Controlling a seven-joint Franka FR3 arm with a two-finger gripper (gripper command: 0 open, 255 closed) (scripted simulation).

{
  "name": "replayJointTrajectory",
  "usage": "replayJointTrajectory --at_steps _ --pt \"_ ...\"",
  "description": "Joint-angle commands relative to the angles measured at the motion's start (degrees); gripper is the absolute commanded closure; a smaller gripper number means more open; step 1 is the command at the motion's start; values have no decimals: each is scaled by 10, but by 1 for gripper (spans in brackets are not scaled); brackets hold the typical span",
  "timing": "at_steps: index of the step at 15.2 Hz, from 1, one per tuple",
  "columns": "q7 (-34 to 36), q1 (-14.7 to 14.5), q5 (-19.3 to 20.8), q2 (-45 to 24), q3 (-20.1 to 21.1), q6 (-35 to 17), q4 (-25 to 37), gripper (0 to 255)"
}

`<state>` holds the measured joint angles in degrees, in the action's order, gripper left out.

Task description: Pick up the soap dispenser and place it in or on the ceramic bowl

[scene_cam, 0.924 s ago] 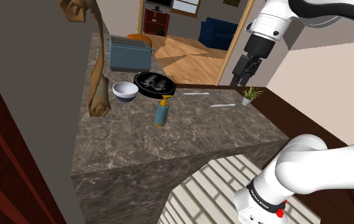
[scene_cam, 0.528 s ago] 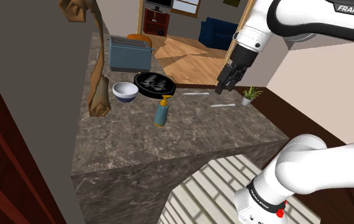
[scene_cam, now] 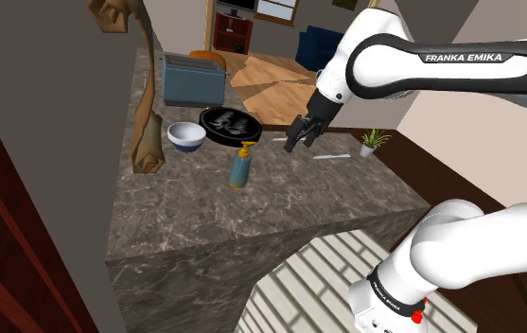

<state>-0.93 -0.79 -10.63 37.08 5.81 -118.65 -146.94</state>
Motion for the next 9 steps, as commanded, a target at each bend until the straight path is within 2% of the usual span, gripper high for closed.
replayJointTrajectory --at_steps 1,9 --pt "2 0 -5 -34 9 -66 -12 0" --pt "27 6 -4 -201 47 -287 3 0"
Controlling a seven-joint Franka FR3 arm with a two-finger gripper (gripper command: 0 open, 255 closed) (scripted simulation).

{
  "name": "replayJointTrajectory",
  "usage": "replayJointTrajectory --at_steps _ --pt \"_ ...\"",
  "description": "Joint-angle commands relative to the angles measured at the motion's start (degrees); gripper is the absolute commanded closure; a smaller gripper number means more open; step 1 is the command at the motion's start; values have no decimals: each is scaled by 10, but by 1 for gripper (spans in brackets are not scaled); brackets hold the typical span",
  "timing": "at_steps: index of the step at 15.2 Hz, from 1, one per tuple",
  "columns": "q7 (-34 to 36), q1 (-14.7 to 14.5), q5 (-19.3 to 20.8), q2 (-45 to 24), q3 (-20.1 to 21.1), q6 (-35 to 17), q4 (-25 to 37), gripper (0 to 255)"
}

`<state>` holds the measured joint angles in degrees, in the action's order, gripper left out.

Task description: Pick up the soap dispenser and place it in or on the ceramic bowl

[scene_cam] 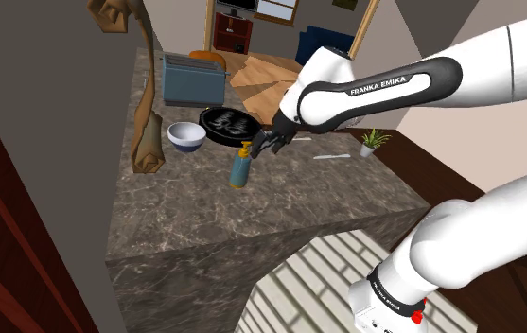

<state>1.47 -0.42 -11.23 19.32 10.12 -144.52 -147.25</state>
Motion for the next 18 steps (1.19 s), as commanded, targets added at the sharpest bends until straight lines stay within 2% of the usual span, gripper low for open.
replayJointTrajectory --at_steps 1,3,10,18 --pt "9 4 6 -47 8 -54 13 0" --pt "19 8 16 -82 15 -90 25 0" --pt "27 10 27 -143 20 -146 30 0" --pt "28 10 28 -148 21 -150 31 0"
